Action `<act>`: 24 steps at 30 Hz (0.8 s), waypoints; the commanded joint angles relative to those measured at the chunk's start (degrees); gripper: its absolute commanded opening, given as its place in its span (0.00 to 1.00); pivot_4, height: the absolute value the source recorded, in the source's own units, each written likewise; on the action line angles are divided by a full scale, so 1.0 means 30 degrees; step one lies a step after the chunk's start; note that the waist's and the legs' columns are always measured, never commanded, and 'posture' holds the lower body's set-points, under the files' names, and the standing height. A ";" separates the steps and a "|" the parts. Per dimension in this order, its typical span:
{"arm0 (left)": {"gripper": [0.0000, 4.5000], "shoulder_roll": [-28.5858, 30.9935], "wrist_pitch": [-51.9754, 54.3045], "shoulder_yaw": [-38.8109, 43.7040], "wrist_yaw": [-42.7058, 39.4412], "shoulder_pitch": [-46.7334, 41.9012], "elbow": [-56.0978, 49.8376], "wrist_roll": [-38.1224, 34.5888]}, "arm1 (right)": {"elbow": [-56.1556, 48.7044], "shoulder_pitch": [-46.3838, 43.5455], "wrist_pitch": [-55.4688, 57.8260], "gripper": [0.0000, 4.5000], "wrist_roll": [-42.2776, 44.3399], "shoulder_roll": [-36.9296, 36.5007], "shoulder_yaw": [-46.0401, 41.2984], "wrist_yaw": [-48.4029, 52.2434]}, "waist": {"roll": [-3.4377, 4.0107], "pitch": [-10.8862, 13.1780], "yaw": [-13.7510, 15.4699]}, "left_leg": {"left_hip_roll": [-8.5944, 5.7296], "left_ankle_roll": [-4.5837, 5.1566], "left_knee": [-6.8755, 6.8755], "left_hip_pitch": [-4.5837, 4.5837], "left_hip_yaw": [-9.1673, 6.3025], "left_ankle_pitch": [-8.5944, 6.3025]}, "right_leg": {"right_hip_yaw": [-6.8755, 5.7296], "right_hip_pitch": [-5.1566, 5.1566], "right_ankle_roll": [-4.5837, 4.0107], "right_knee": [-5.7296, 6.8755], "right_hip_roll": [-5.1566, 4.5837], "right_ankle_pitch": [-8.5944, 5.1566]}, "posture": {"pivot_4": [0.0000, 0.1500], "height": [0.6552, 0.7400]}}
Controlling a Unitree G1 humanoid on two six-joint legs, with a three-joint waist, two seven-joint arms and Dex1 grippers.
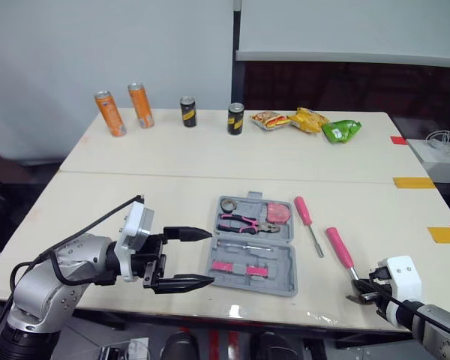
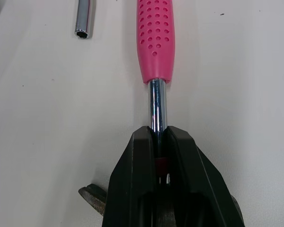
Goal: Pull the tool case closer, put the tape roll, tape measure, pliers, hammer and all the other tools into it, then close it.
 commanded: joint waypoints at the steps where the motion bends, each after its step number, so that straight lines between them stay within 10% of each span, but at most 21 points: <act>1: 1.00 -0.0030 -0.0375 0.0781 -0.0027 -0.0060 -0.0367 -0.0533 | -0.0220 0.0021 -0.0877 0.01 0.0686 -0.0168 -0.1033 0.0879 | 0.0006 0.0000 0.0005 | 0.0000 0.0000 0.0000 0.0000 -0.0001 0.0000 | -0.0001 -0.0001 0.0000 0.0001 0.0000 0.0000 | 1.00 1.00; 13: 1.00 -0.0300 -0.1252 0.4250 0.0283 0.1688 0.0184 -0.1862 | -0.4064 -0.3489 -0.1192 0.01 0.4261 -0.7462 -0.0911 0.8009 | 0.0075 0.0052 -0.0238 | 0.0007 0.0014 0.0002 -0.0023 -0.0003 0.0007 | 0.0008 0.0018 0.0001 0.0030 0.0013 -0.0001 | 1.00 1.00; 24: 1.00 0.2435 -0.2795 0.6883 -0.4684 0.3706 0.4452 -0.0771 | -0.4600 -1.5660 0.2336 0.01 0.0791 -1.1032 1.2686 1.0315 | 0.0028 0.0081 -0.0367 | 0.0024 0.0079 0.0028 -0.0007 -0.0003 0.0045 | 0.0006 -0.0028 -0.0006 0.0038 0.0031 0.0002 | 1.00 1.00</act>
